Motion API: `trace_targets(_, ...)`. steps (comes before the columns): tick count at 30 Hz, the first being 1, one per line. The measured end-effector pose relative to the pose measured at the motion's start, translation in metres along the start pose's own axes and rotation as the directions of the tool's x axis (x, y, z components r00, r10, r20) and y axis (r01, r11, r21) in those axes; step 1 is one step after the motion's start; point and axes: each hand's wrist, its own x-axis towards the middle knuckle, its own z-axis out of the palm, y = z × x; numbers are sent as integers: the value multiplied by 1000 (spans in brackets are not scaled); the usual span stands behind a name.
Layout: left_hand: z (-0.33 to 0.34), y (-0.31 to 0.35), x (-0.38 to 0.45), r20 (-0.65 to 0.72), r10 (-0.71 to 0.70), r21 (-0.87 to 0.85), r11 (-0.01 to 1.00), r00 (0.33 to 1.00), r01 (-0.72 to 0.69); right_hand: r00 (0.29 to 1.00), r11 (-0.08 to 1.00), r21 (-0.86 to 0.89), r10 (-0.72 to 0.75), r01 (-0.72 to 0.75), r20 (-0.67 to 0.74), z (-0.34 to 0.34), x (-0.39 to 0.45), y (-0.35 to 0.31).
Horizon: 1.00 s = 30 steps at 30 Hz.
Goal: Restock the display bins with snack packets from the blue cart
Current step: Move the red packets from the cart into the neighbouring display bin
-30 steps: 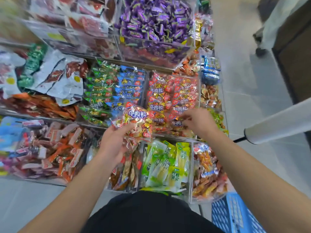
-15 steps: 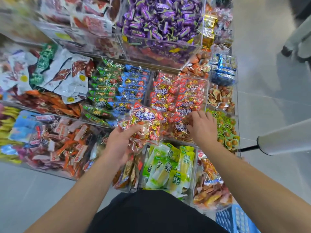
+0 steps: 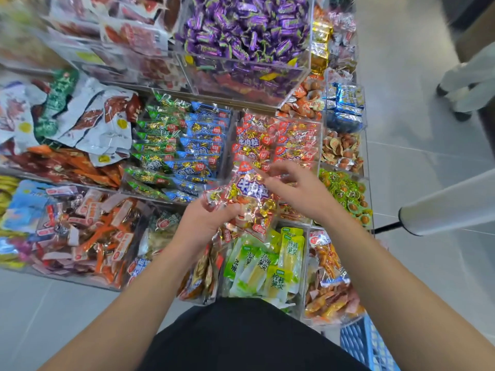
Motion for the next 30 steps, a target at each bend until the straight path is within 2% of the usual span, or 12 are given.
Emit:
trace_targets(1,2,2,-2,38,23,39,999,999,-25,998,999,-39,1,2,66,0,-2,-5)
trace_targets(3,5,3,-3,76,42,85,995,996,-49,998,997,-81,-13,18,67,-1,-7,-11)
trace_targets(9,5,-3,1,-103,-15,8,1000,995,16,986,996,92,34,-19,-166,-23,-17,0)
trace_targets(11,2,-7,3,-135,-44,-36,999,990,40,968,998,62,35,-20,-249,-37,-16,8)
trace_targets(13,-2,-9,5,-167,-60,-77,996,984,48,954,997,-77,-14,-9,-301,-49,-14,16)
trace_targets(16,-7,-10,7,-180,-98,-184,981,979,65,960,928,-371,-115,12,-256,-50,-10,28)
trace_targets(18,-8,-8,8,-196,-134,-215,972,971,91,969,880,-473,-147,38,-196,-37,-5,35)
trace_targets(22,-11,-9,10,-212,-179,-256,959,961,122,988,830,-556,-107,27,-112,-4,2,53)
trace_targets(25,-14,-8,8,-212,-210,-287,947,954,145,970,802,-593,-192,69,-146,16,3,67)
trace_targets(30,-14,-9,7,-207,-234,-316,935,950,162,967,743,-659,-238,120,-92,10,17,62)
